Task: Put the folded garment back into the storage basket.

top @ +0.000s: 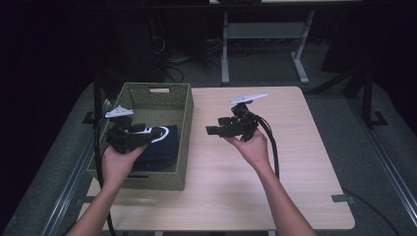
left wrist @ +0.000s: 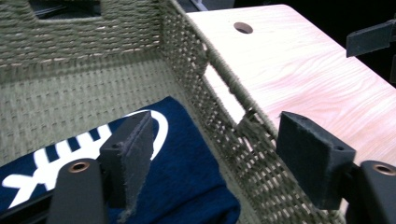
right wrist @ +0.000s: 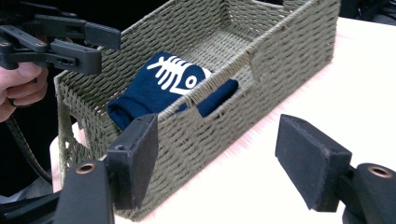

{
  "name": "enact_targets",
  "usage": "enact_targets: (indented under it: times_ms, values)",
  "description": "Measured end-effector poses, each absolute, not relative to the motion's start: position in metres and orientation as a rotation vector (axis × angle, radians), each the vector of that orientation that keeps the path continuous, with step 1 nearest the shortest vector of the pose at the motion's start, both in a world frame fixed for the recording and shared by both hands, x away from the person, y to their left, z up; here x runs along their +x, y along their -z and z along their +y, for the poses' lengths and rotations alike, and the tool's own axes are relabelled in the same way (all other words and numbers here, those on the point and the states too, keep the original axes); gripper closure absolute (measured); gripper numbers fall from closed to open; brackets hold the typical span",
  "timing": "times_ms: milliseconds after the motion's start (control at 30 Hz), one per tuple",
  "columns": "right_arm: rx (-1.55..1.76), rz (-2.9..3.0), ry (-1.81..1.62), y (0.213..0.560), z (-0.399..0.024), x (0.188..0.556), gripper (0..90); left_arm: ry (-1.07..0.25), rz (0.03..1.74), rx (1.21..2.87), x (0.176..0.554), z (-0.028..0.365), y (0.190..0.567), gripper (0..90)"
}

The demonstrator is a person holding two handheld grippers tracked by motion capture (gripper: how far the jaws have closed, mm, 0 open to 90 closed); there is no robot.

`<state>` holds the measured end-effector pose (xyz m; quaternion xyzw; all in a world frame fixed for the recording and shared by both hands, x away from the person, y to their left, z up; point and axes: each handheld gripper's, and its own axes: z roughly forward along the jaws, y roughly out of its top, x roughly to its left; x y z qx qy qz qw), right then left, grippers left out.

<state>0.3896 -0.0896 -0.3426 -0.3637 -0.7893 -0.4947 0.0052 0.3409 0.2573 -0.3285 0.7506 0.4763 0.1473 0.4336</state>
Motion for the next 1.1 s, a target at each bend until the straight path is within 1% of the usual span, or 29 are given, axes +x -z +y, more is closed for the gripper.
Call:
enact_targets:
  times_ms: [233, 733, 1100]
  values:
    - [-1.164, -2.478, 1.550, 0.343, -0.107, 0.385, 29.2, -0.345, 1.163, 1.874, 0.342, 0.242, 0.329, 23.4]
    - [-1.221, -2.461, 1.559, 0.345, -0.136, 0.378, 24.7, -0.321, 1.115, 1.896, 0.341, 0.217, 0.329, 19.0]
    - [-1.273, -2.454, 1.534, 0.349, -0.158, 0.374, 19.0, -0.305, 1.089, 1.896, 0.340, 0.200, 0.329, 16.8]
